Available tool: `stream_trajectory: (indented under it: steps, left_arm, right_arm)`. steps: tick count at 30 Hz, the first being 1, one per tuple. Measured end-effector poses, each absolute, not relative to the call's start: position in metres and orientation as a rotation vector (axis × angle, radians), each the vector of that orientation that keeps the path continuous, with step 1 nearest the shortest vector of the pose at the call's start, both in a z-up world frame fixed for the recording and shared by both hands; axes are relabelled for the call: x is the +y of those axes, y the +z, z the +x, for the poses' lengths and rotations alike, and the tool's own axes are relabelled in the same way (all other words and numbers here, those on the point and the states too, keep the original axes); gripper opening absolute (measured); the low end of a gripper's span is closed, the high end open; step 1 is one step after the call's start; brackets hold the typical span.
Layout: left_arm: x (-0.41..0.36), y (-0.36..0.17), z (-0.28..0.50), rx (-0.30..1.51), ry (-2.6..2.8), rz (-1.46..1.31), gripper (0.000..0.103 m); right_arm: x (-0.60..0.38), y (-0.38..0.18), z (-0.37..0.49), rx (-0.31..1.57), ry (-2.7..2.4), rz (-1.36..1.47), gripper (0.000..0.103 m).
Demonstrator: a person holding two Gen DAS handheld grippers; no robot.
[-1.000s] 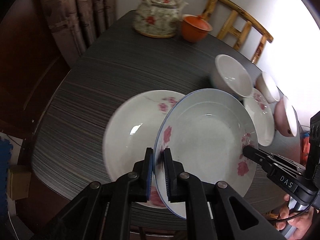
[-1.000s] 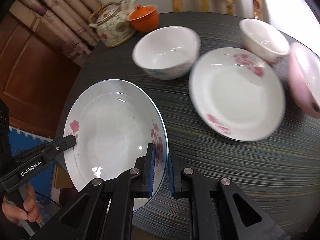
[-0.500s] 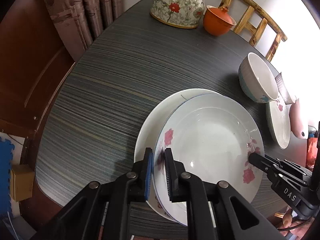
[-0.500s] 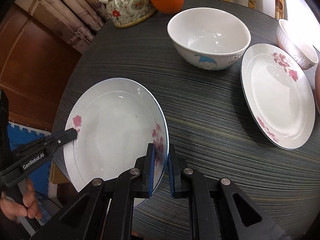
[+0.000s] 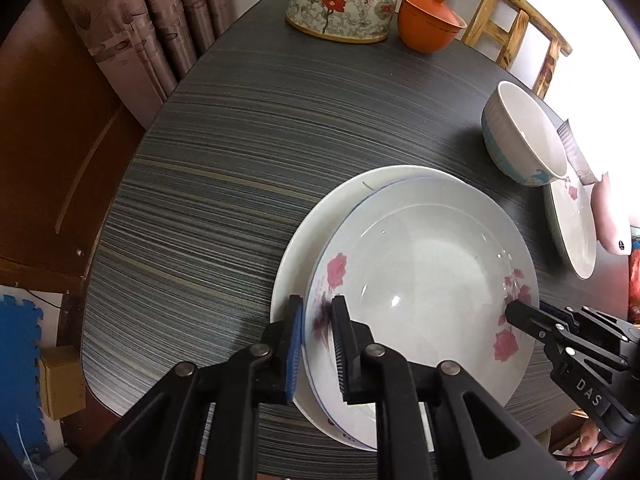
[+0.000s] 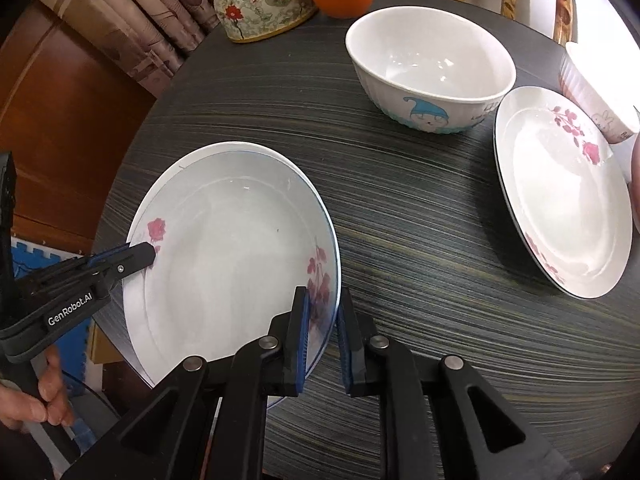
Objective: Organize plates and bowls
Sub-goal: 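Carry the rose plate onto the blossom plate with both tools, then open both, then grasp the rim of the second pink-rose plate with the left tool while the right tool grasps it too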
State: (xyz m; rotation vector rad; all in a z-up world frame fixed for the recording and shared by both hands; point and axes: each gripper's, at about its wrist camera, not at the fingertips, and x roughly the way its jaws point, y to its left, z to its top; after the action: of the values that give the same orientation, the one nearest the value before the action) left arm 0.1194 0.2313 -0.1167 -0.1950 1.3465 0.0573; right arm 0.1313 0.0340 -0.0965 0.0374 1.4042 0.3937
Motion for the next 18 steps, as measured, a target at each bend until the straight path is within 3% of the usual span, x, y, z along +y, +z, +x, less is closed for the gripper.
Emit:
stream_trajectory:
  steps: [3, 10, 18]
  left_arm:
    - [0.227, -0.115, 0.120, 1.354, 0.064, -0.154, 0.017]
    - [0.213, -0.105, 0.122, 1.333, 0.076, -0.078, 0.042]
    - [0.194, -0.085, 0.122, 1.262, 0.124, 0.049, 0.045]
  right_arm:
    - [0.035, -0.098, 0.131, 1.410, 0.404, 0.049, 0.018]
    - [0.034, -0.092, 0.128, 1.395, 0.447, 0.067, 0.027]
    - [0.012, -0.079, 0.122, 1.370, 0.459, 0.108, 0.028]
